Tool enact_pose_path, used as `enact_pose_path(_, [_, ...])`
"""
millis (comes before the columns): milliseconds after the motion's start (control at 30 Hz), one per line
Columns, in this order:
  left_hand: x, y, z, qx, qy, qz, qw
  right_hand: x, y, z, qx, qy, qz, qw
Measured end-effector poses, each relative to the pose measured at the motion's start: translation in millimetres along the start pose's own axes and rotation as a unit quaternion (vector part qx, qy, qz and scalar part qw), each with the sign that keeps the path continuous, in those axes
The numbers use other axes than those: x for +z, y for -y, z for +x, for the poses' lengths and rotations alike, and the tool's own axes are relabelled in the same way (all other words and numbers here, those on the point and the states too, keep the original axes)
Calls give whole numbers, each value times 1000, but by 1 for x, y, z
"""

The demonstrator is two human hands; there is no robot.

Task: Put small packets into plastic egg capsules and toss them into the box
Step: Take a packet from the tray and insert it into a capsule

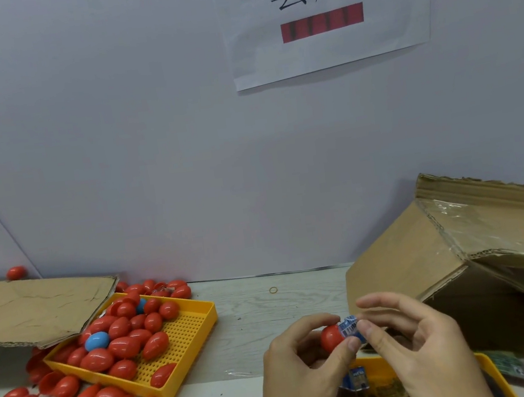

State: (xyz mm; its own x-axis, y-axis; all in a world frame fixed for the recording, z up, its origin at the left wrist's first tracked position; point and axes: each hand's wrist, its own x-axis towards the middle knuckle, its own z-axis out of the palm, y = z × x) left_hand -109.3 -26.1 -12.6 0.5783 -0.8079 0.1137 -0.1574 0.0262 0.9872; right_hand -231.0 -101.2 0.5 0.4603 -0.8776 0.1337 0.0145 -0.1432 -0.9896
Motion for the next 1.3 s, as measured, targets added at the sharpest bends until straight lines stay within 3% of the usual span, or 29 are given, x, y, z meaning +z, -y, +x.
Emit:
enact_pose_path(567, [-3, 1, -1, 0, 7, 64, 998, -1, -2, 2, 9, 3, -10, 1000])
enact_pose_path(1300, [-1, -3, -1, 11, 44, 43, 998, -5, -3, 6, 61, 4, 60, 996])
